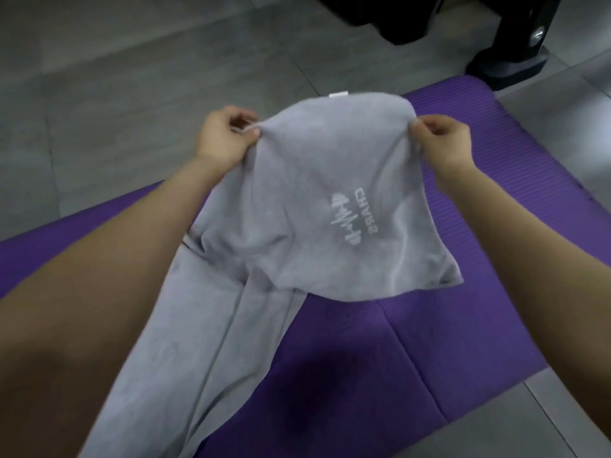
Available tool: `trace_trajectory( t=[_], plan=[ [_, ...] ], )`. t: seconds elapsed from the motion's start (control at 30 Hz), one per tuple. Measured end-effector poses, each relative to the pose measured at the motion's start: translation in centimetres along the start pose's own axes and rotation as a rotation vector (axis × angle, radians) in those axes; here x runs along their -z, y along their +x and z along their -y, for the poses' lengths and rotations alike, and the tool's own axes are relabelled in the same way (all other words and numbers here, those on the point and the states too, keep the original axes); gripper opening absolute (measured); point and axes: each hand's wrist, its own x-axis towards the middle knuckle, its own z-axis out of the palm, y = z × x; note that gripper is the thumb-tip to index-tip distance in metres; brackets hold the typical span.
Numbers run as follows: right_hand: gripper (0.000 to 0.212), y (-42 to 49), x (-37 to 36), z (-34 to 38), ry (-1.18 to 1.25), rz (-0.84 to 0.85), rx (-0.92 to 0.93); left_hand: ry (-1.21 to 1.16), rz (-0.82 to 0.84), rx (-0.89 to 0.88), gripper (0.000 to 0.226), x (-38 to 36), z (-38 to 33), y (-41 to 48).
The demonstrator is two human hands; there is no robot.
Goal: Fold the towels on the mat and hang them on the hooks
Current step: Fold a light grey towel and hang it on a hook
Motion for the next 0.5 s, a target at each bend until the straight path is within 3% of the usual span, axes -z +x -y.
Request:
trace_trajectory(
  t=[0.1,0.17,0.27,0.37,0.5],
  plan=[
    [0.047,0.3,1.2,-1.5,-0.256,0.075,-0.071,0.305,0.012,0.017,0.045,-1.5,1.0,0.3],
    [0.046,-2.0,3.0,-3.6,-0.468,0.094,-0.065,0.463,0.030,-0.094,0.039,-2.1,1.6,-2.3],
    [0.046,-7.5,6.0,-7.7,-0.682,0.067,-0.132,0.504,0.080,-0.202,0.024,-2.5,2.3,-8.3],
    [0.047,-12.0,7.7,-11.7,-0.743,0.061,-0.225,0.435,0.148,-0.138,0.017,-2.6,3.7,-14.8],
    [0.028,-14.1,8.1,-13.0,-0.577,0.064,-0.226,0.531,0.275,-0.048,0.037,-3.1,5.1,-21.5]
  ],
)
